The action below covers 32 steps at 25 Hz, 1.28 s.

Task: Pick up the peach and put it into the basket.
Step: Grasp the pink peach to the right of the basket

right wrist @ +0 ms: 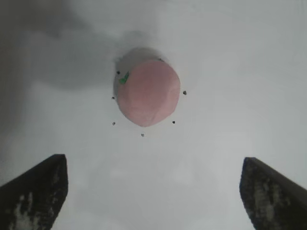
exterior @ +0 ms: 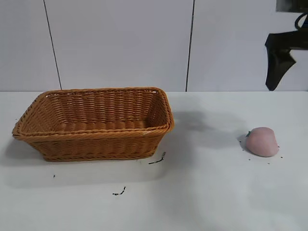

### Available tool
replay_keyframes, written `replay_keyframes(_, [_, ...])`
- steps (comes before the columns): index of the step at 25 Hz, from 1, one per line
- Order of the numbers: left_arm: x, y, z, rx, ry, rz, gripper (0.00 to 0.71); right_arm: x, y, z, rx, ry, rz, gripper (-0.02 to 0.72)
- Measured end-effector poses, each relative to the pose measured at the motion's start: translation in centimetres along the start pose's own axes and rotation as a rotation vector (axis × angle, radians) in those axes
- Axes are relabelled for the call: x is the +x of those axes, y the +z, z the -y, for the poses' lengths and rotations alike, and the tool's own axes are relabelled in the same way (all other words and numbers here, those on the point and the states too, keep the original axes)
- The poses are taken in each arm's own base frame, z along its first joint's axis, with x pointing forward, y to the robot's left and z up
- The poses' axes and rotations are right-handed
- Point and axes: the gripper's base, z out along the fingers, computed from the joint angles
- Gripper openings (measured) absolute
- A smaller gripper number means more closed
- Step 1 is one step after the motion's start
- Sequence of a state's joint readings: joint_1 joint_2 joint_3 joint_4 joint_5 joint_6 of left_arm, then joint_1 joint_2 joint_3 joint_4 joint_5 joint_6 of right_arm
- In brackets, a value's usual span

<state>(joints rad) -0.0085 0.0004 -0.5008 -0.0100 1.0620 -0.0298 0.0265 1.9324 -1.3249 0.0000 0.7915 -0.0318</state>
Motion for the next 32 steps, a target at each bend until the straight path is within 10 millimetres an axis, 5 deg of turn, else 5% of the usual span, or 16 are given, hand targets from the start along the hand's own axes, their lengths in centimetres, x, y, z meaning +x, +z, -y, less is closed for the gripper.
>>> replay_keyframes(10, [0.0,0.0,0.0,0.000,0.000,0.000,0.693,-0.1,5.4,-0.1,-0.014,-0.002,-0.019,0.675])
replay_keyframes(19, [0.0,0.0,0.0,0.000,0.000,0.000,0.693,0.3,7.4,-0.1,-0.016,0.000,-0.054,0.666])
replay_keyframes(22, [0.0,0.0,0.0,0.000,0.000,0.000,0.693,0.3,7.4,-0.1,-0.016,0.000,-0.055,0.519])
replay_keyframes(25, [0.0,0.0,0.0,0.000,0.000,0.000,0.693,0.4,7.4,-0.1,-0.016,-0.001,-0.068,0.179])
replay_keyframes(27, [0.0,0.0,0.0,0.000,0.000,0.000,0.693,0.2,7.0,-0.1,-0.016,-0.001,-0.062,0.021])
replay_keyframes(32, [0.0,0.0,0.0,0.000,0.000,0.000,0.693,-0.1,4.7,-0.1,-0.008,-0.010,-0.030,-0.014])
